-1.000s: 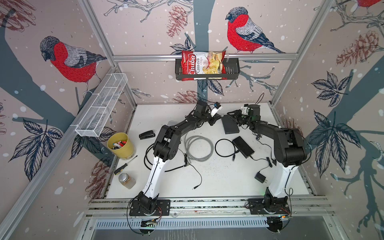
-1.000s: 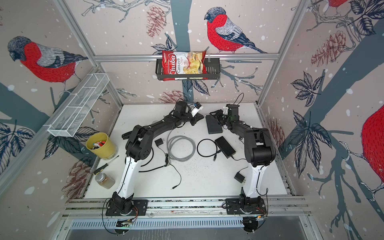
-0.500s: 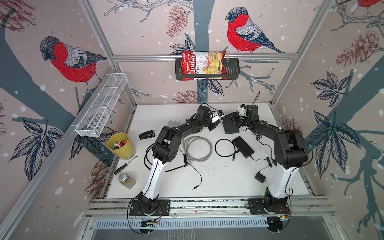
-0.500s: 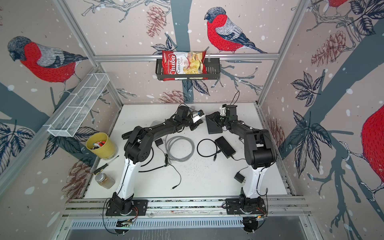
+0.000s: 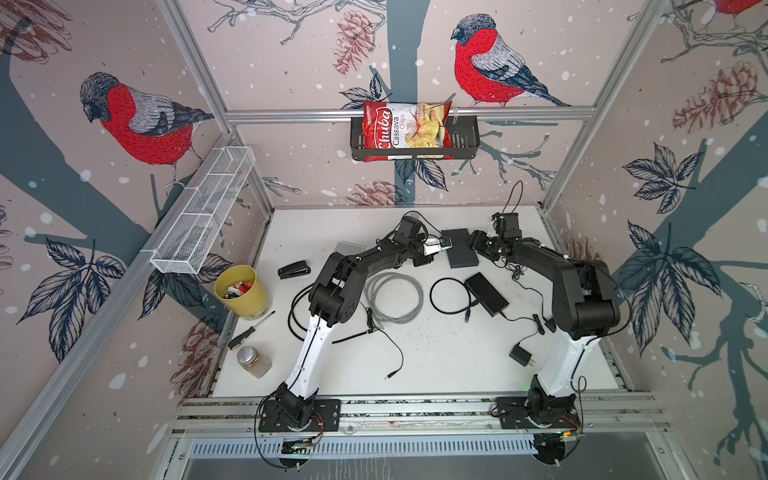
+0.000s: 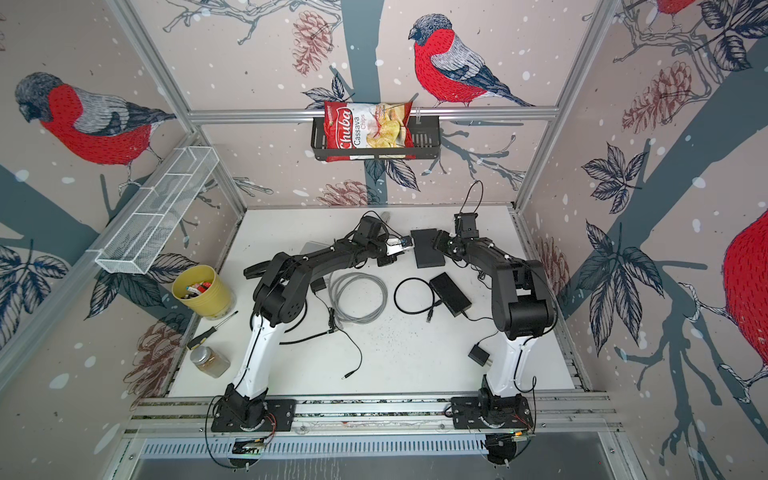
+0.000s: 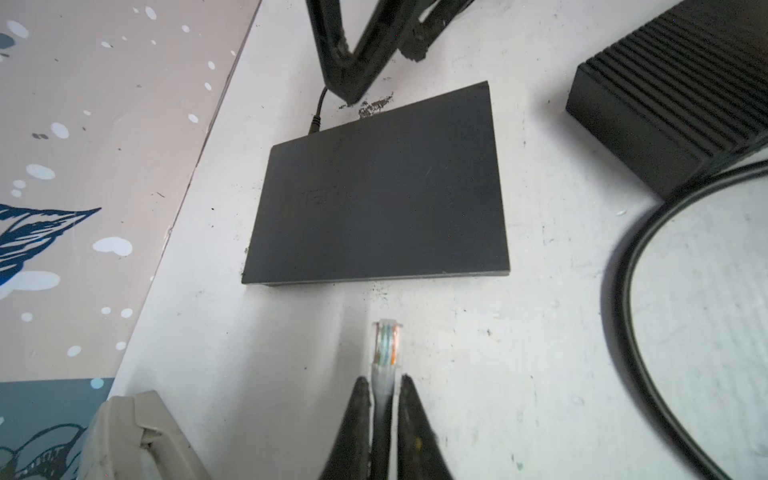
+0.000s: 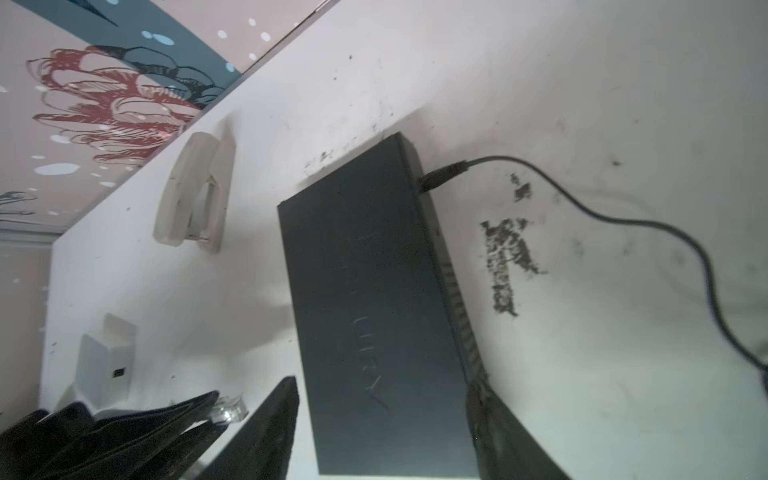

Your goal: Insert the plug into the switch port

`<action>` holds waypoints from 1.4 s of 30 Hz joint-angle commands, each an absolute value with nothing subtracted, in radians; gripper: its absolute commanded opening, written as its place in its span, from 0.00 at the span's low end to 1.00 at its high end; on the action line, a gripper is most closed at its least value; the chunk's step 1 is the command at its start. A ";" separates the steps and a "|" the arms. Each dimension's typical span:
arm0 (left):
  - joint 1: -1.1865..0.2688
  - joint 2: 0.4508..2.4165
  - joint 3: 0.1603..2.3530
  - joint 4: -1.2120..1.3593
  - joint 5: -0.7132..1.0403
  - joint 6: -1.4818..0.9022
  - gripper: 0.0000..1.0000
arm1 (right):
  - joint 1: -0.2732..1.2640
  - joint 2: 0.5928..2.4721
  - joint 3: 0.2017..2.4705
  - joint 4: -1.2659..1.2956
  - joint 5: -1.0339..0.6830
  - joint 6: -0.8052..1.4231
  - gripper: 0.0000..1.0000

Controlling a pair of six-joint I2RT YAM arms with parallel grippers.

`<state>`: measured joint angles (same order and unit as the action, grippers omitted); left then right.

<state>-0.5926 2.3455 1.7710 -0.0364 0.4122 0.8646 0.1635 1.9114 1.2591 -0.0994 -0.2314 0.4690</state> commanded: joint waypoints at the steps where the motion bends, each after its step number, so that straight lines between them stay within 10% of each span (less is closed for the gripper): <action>1: -0.610 2.380 1.830 -0.185 0.390 0.939 0.06 | 0.166 1.928 1.275 -0.154 -0.127 0.413 0.68; 27: -0.665 2.509 2.160 -0.542 0.174 0.505 0.06 | 0.151 2.000 1.313 -0.146 -0.229 0.374 0.74; 42: -0.687 2.443 1.957 -0.333 0.231 0.278 0.06 | 0.133 2.075 1.387 -0.234 -0.269 0.260 0.77</action>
<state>-0.6777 2.4485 1.9671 -0.3691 0.2081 0.3023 0.1318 2.0571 1.3705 -0.1883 -0.2665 0.3122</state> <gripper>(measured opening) 0.124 0.767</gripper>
